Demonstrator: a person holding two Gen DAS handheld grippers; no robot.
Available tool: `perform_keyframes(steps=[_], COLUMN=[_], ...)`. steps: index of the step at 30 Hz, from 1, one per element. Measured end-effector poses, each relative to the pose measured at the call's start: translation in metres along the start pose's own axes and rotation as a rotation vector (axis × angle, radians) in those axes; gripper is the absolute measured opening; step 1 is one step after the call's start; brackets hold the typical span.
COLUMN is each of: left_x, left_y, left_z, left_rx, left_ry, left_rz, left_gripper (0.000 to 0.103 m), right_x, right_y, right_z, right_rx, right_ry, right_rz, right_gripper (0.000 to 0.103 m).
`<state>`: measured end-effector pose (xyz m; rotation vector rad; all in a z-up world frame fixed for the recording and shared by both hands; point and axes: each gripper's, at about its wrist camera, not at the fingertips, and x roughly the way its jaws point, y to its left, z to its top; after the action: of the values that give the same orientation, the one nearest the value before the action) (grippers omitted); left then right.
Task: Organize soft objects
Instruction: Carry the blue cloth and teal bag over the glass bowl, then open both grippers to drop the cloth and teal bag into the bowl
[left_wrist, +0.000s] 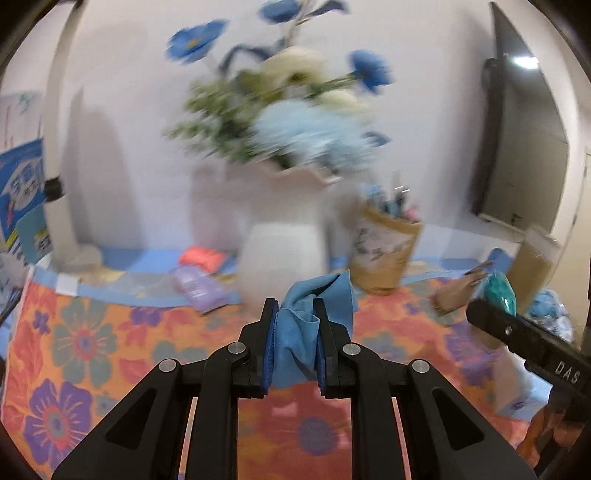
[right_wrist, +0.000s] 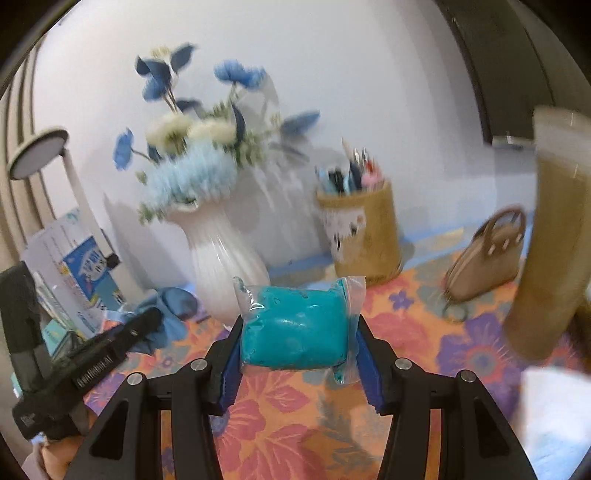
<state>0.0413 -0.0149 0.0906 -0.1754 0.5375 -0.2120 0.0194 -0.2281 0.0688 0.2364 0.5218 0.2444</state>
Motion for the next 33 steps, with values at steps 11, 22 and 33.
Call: perform_keyframes(steps=[11,22,33], left_x=[-0.028,-0.031,-0.01], left_y=[-0.12,-0.253,-0.373], left_z=[0.026,0.011,-0.024], left_rx=[0.043,0.162,0.296], left_ry=[-0.021,0.01,0.142], left_rz=[-0.268,-0.528,-0.805], left_gripper=[0.015,0.015,0.015], right_x=[-0.103,-0.186,-0.204], right_y=[-0.049,-0.155,-0.307], right_z=[0.06,0.087,0.091], right_rx=[-0.013,0.017,0.176], right_ry=[-0.168,-0.216,-0.023], right_rz=[0.038,-0.175,-0.355], right_gripper=[0.052,0.052,0.052])
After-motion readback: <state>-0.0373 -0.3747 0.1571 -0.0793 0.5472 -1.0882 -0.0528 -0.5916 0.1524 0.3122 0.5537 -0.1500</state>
